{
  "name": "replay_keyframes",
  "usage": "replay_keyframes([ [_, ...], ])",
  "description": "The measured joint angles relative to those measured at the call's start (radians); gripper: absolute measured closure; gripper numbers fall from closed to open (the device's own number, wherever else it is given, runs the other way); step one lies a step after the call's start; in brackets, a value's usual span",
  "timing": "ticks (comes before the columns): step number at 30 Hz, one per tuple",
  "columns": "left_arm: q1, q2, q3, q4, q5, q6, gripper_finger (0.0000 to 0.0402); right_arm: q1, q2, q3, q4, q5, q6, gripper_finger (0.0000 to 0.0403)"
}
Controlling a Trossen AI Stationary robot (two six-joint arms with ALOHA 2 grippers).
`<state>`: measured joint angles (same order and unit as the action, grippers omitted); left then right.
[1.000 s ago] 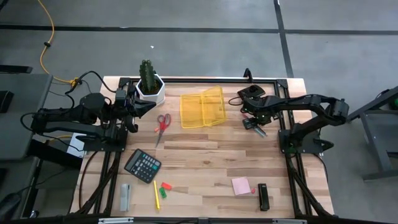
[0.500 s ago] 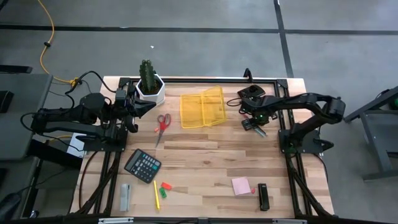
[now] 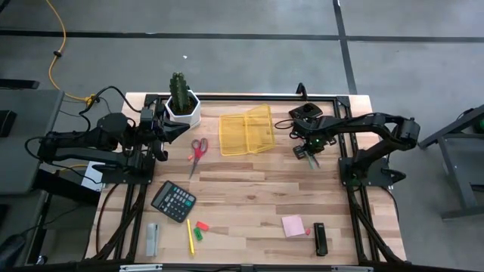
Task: Pack school essentials
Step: Put the blue pencil into the yellow supply box
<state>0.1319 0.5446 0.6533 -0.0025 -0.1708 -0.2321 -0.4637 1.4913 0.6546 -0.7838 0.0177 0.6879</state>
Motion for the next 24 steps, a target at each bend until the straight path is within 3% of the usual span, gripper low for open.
replay_keyframes([
  [13,0.000,0.000,0.000,0.000,0.001,0.000,0.0401,0.027,-0.234,0.059,-0.163,-0.008,-0.015,0.0400],
  [20,0.000,0.000,0.000,0.000,0.001,0.000,0.0401,0.144,-0.443,0.089,-0.111,-0.066,0.031,0.0402],
  [24,0.000,0.000,0.000,0.000,0.001,0.000,0.0401,0.226,-0.521,0.089,-0.028,-0.040,0.072,0.0402],
])
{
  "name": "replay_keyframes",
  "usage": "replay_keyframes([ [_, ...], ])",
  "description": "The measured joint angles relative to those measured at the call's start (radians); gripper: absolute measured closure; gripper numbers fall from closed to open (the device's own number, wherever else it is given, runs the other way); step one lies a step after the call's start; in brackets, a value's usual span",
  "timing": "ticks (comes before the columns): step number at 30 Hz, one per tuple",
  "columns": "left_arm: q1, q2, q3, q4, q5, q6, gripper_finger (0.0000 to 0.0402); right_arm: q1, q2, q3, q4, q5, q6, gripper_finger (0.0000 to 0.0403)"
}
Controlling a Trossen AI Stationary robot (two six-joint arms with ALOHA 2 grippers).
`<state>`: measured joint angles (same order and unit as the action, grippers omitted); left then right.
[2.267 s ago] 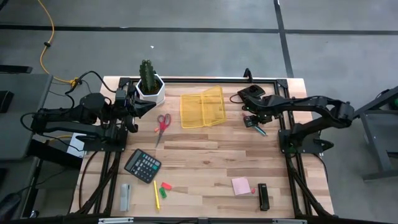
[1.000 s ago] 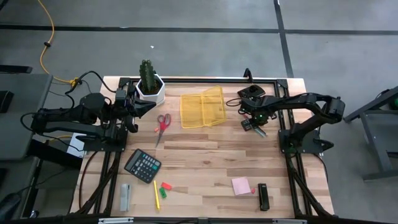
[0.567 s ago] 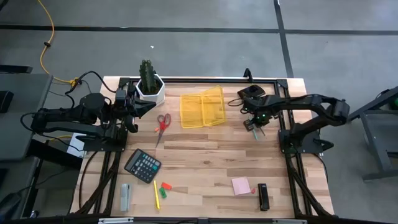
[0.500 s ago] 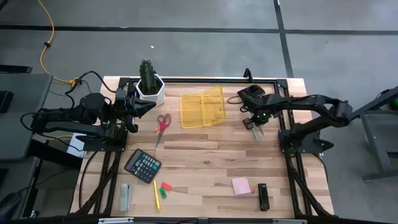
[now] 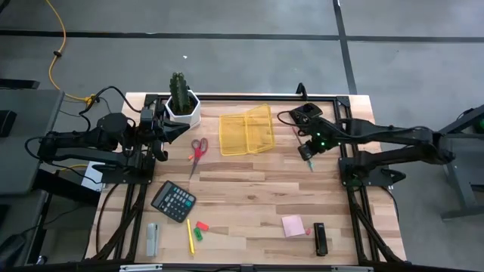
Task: Pack school essentials
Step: Put the blue pencil into the yellow supply box
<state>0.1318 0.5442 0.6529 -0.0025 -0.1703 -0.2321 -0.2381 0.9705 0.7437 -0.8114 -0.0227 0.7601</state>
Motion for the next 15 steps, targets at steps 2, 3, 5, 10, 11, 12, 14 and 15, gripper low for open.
replay_keyframes([
  [2,0.000,0.000,0.000,0.000,0.000,0.000,0.0401,0.037,-0.020,0.000,0.065,0.028,-0.008,0.0402],
  [3,0.000,0.000,0.000,0.000,0.000,0.000,0.0401,0.052,-0.026,0.000,0.101,0.037,-0.021,0.0402],
  [5,0.000,0.000,0.000,0.000,0.000,0.000,0.0401,0.078,-0.030,0.000,0.186,0.049,-0.055,0.0402],
  [10,0.000,0.000,0.000,0.000,0.000,0.000,0.0401,0.110,-0.021,0.000,0.414,0.074,-0.150,0.0402],
  [11,0.000,0.000,0.000,0.000,0.000,0.000,0.0401,0.111,-0.020,0.000,0.455,0.077,-0.164,0.0402],
  [12,0.000,0.000,0.000,0.000,0.000,0.000,0.0401,0.110,-0.020,0.000,0.500,0.081,-0.180,0.0402],
  [14,0.000,0.000,0.000,0.003,0.000,0.000,0.0401,0.106,-0.020,0.000,0.606,0.085,-0.212,0.0402],
  [15,0.000,0.001,0.000,0.008,0.000,0.000,0.0401,0.103,-0.020,0.000,0.655,0.085,-0.231,0.0403],
])
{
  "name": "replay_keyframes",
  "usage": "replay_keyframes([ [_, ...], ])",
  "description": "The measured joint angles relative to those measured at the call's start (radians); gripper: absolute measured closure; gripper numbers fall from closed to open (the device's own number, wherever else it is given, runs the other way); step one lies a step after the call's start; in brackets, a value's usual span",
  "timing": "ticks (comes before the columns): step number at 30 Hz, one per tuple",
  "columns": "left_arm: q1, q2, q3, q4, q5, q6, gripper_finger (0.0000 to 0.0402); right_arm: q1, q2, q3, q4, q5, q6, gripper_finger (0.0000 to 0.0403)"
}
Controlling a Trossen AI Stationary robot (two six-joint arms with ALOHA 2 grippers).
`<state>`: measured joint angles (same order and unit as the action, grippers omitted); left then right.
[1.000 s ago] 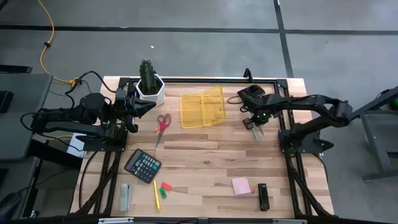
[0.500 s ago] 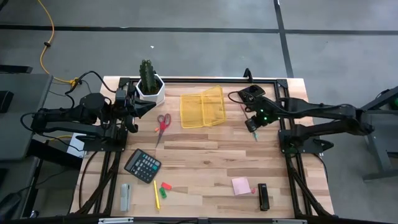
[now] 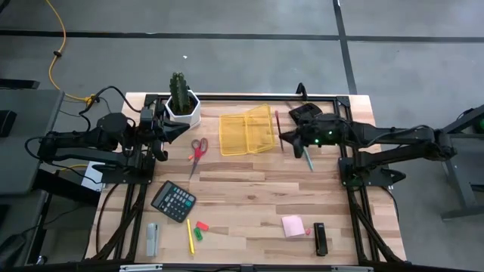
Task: Pack school essentials
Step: Put the blue pencil into the yellow supply box
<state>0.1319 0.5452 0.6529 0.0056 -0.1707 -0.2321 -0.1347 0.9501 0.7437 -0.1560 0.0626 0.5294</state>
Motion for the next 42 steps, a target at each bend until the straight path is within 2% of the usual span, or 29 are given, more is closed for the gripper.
replay_keyframes([
  [6,0.000,0.029,0.000,0.040,-0.005,0.008,0.0401,-0.027,0.000,0.001,0.236,-0.021,-0.074,0.0403],
  [14,0.000,0.124,0.020,0.065,-0.029,0.000,0.0388,-0.023,0.007,0.001,0.269,-0.058,-0.102,0.0403],
  [17,0.000,0.175,0.064,0.053,-0.046,0.001,0.0369,-0.008,0.027,0.003,0.310,-0.059,-0.123,0.0403],
  [23,0.023,0.281,0.157,-0.079,-0.077,0.042,0.0307,0.026,0.122,0.003,0.387,-0.060,-0.135,0.0403],
  [29,0.039,0.333,0.169,-0.025,-0.060,0.061,0.0260,0.006,0.235,0.004,0.500,-0.062,-0.138,0.0403],
  [33,0.038,0.332,0.169,0.014,-0.008,0.084,0.0253,-0.061,0.318,0.097,0.391,-0.048,-0.112,0.0403],
  [39,0.038,0.282,0.169,0.015,0.010,0.087,0.0263,-0.201,0.515,0.327,-0.008,-0.039,-0.078,0.0403],
  [42,0.038,0.259,0.169,0.015,0.010,0.087,0.0267,-0.258,0.614,0.399,-0.166,-0.045,-0.058,0.0403],
])
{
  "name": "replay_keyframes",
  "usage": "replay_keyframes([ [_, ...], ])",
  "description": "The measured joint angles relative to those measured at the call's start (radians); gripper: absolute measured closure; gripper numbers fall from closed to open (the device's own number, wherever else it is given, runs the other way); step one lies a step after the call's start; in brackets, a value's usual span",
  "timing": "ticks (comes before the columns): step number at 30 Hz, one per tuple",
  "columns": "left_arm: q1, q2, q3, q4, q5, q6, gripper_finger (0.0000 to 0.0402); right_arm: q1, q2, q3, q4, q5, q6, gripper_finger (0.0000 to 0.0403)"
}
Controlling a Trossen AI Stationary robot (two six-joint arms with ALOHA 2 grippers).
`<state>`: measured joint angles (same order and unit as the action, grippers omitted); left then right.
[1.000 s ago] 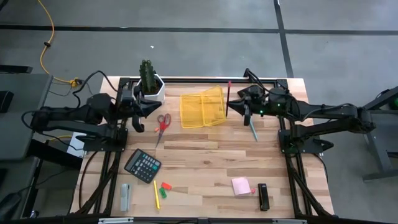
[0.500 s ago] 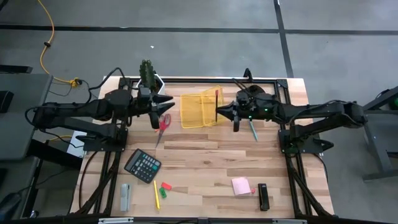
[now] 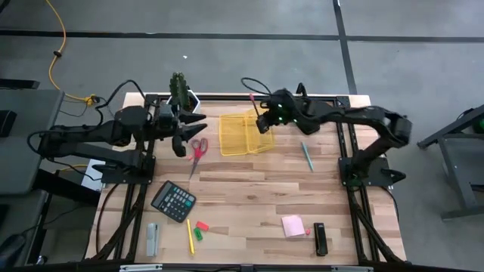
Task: Pack school essentials
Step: Put the blue pencil into the yellow supply box
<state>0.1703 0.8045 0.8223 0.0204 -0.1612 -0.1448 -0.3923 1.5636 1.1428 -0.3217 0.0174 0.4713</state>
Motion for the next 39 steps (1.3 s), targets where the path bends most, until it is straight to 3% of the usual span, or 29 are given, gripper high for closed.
replay_keyframes([
  [4,0.000,-0.020,0.000,-0.001,0.000,0.000,0.0268,-0.048,0.082,0.016,-0.085,-0.015,0.033,0.0403],
  [13,0.000,-0.031,0.000,-0.001,-0.005,0.006,0.0268,-0.079,0.099,0.011,-0.191,-0.026,0.073,0.0403],
  [26,0.000,-0.031,0.000,-0.001,-0.008,0.052,0.0268,-0.081,0.099,-0.132,-0.185,-0.037,0.233,0.0403],
  [39,0.000,-0.031,0.000,-0.001,-0.008,0.052,0.0270,-0.098,0.100,-0.177,-0.229,-0.066,0.473,0.0401],
])
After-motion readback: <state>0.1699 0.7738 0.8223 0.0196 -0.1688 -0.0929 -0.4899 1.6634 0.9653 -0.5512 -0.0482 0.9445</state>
